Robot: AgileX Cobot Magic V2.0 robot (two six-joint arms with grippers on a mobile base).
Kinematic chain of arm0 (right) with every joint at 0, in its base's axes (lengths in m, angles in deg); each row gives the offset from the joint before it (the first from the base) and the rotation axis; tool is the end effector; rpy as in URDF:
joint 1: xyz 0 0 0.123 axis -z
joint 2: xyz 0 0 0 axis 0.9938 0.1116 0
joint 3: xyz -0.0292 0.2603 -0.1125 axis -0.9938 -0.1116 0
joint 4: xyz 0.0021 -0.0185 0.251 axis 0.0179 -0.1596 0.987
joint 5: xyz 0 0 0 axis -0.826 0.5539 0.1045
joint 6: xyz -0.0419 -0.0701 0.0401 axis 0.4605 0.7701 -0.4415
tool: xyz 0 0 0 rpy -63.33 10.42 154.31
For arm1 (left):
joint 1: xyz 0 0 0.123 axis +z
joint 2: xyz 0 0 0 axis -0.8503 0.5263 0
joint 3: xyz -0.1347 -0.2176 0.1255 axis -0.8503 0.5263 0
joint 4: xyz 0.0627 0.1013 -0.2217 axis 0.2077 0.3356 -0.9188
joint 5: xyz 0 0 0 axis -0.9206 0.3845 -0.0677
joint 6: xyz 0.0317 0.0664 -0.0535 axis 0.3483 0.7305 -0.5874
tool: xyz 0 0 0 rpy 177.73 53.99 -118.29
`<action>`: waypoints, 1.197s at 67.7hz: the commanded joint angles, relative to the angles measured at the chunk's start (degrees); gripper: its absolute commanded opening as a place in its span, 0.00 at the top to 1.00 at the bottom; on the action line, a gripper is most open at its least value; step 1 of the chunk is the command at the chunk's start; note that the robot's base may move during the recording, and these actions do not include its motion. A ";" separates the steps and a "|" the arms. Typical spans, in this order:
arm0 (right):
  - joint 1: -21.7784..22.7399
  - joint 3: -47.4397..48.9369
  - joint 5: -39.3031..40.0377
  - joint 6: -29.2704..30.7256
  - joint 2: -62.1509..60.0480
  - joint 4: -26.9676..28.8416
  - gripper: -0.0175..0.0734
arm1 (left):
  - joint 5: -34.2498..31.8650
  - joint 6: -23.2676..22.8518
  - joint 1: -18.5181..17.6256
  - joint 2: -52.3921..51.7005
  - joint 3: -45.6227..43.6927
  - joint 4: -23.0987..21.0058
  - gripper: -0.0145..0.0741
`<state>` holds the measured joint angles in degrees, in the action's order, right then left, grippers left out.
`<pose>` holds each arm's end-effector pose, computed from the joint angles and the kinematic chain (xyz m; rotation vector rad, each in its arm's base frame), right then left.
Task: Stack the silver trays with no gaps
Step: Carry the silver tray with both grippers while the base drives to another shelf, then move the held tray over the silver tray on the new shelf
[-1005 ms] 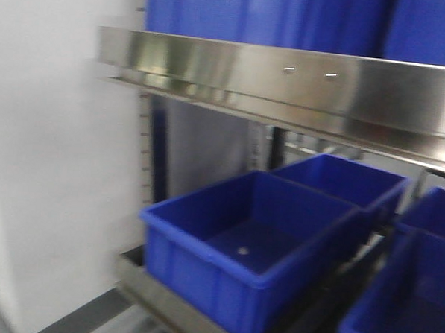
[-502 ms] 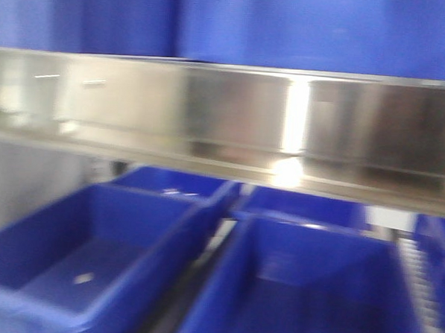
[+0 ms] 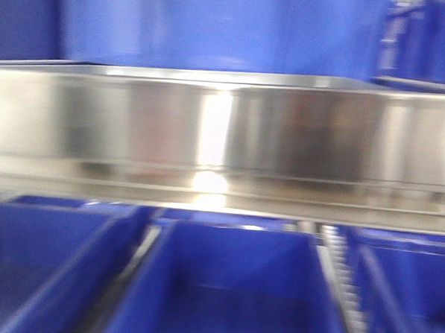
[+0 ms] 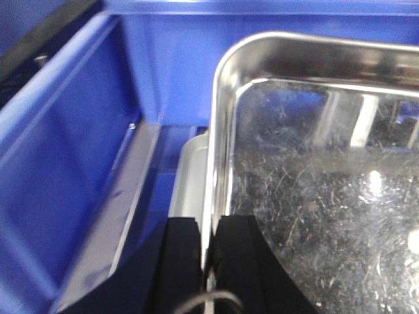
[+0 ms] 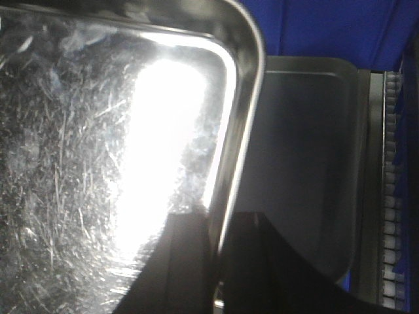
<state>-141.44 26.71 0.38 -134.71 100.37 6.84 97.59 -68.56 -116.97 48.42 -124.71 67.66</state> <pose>0.1635 0.1813 0.3975 -0.0665 2.2624 0.3805 0.1697 -0.1433 0.4230 0.0795 1.9994 0.0498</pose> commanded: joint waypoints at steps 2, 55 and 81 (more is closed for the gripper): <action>-0.74 0.56 12.08 0.42 -0.33 0.67 0.81 | -6.00 -0.35 -0.52 0.50 -0.19 -0.57 0.85; -0.74 0.56 12.08 0.42 -0.33 0.67 0.81 | -6.00 -0.35 -0.52 0.50 -0.19 -0.57 0.85; -0.74 0.56 22.33 0.42 -0.23 0.67 0.81 | -6.13 -0.35 -0.52 0.50 -0.19 -0.57 0.85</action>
<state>-141.09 26.58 5.02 -134.72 100.24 6.56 99.52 -68.56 -116.85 48.29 -124.71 68.33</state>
